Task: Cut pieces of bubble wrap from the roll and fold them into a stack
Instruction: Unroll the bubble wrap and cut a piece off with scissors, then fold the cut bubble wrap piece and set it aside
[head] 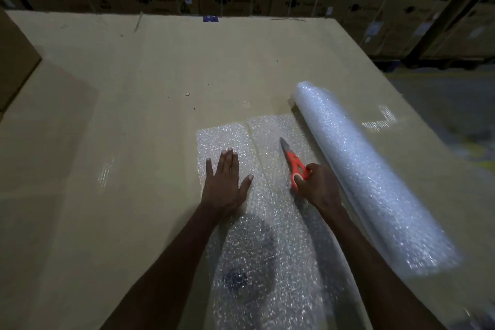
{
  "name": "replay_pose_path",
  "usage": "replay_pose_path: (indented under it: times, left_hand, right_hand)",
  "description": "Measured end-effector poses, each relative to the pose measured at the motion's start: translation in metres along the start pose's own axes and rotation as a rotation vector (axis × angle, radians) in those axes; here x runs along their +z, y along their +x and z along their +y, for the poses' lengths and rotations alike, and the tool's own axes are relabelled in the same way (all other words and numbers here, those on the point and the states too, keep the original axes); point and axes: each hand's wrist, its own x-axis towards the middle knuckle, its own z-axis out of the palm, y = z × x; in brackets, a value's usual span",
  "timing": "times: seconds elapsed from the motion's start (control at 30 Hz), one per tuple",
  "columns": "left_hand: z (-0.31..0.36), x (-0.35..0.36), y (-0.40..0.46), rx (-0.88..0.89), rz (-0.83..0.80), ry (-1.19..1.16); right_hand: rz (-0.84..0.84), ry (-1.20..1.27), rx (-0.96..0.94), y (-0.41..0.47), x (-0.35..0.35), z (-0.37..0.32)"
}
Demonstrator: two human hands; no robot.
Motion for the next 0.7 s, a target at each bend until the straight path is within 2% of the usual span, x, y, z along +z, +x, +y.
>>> replay_pose_path:
  times: [0.13,0.23,0.37,0.53,0.6,0.7]
  left_hand:
    - [0.016,0.011,-0.048,0.014,0.021,-0.038]
    - [0.022,0.019,-0.079,0.038,0.080,-0.042]
    - [0.020,0.030,-0.110,0.091,0.070,-0.064]
    - [0.010,0.017,-0.110,0.112,-0.006,-0.015]
    - [0.002,0.012,-0.105,0.097,0.019,0.004]
    - [-0.013,0.003,-0.104,0.032,0.029,0.020]
  right_hand:
    - [-0.015,-0.221,-0.073,-0.014,0.002,0.004]
    - [0.036,-0.377,-0.118,-0.028,-0.003,-0.007]
    - [0.100,-0.267,-0.174,-0.060,0.001,-0.012]
    - [-0.077,-0.017,-0.475,-0.143,0.035,-0.023]
    - [-0.122,-0.037,-0.544,-0.168,0.053,-0.023]
    - [-0.237,-0.157,-0.547,-0.178,0.075,-0.022]
